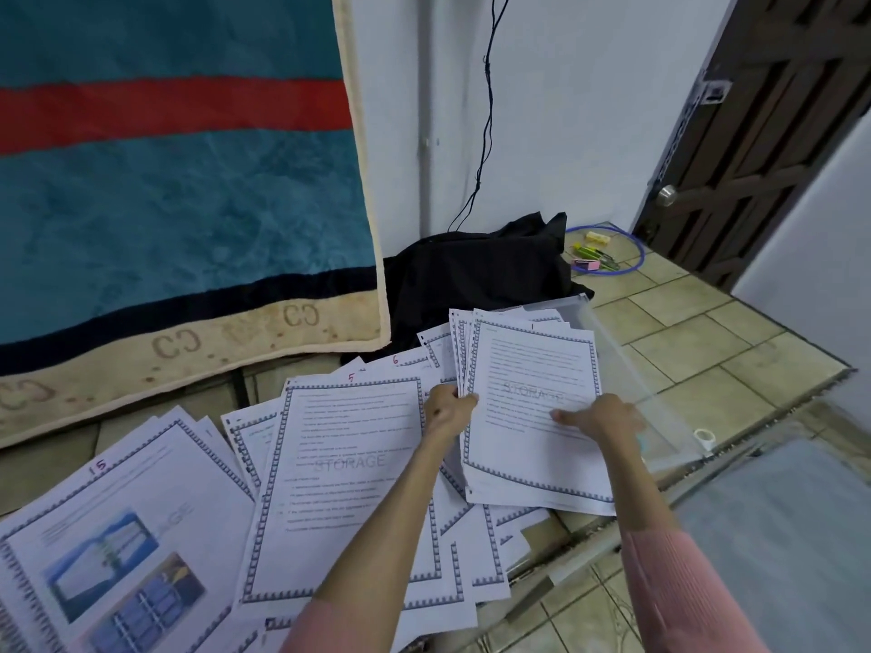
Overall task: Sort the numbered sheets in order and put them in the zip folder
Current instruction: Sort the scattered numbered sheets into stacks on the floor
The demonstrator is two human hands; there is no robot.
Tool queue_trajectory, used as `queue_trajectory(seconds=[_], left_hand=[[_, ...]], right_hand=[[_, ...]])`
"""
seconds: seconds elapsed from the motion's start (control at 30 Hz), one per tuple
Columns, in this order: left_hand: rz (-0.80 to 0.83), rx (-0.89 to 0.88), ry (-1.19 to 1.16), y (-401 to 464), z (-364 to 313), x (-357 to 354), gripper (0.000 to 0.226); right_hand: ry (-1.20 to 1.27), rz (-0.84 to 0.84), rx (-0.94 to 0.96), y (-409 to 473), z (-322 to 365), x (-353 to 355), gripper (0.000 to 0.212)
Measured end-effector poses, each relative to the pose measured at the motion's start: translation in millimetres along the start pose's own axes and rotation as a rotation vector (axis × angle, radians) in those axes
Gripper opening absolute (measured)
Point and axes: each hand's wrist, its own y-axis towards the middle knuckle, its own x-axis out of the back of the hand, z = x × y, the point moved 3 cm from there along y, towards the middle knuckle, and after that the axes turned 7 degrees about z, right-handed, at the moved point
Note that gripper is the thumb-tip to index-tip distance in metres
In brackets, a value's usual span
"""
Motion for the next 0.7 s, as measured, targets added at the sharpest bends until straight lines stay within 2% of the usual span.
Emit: queue_trajectory(seconds=[0.2, 0.3, 0.4, 0.43, 0.47, 0.53, 0.6, 0.7], left_hand=[[0.070, -0.072, -0.209, 4.4, -4.8, 3.1, 0.029], [0.066, -0.136, -0.328, -8.2, -5.2, 19.0, 0.032], [0.093, -0.217, -0.436, -27.9, -3.3, 41.3, 0.030], [0.099, -0.243, -0.462, -33.1, -1.0, 49.3, 0.030], [0.096, -0.260, -0.473, -39.0, 1.3, 58.0, 0.029], [0.088, -0.279, -0.484, -49.7, 7.1, 76.1, 0.026], [0.096, -0.294, -0.556, -59.6, 13.1, 93.3, 0.020], [0.066, -0.309, -0.677, -70.5, 25.8, 116.6, 0.022]], right_hand=[[0.191, 0.001, 0.083, 8.5, -12.0, 6.9, 0.078], [0.453, -0.005, 0.237, 9.2, -16.1, 12.9, 0.085], [0.798, 0.137, 0.452, -12.2, -4.3, 20.1, 0.043], [0.884, 0.217, 0.511, -20.1, 1.3, 20.9, 0.039], [0.938, 0.300, 0.562, -28.1, 7.9, 20.9, 0.044], [0.981, 0.419, 0.624, -39.5, 20.6, 14.8, 0.070], [1.002, 0.476, 0.642, -45.3, 31.3, 3.2, 0.088], [1.008, 0.532, 0.673, -55.8, 46.9, -13.4, 0.085]])
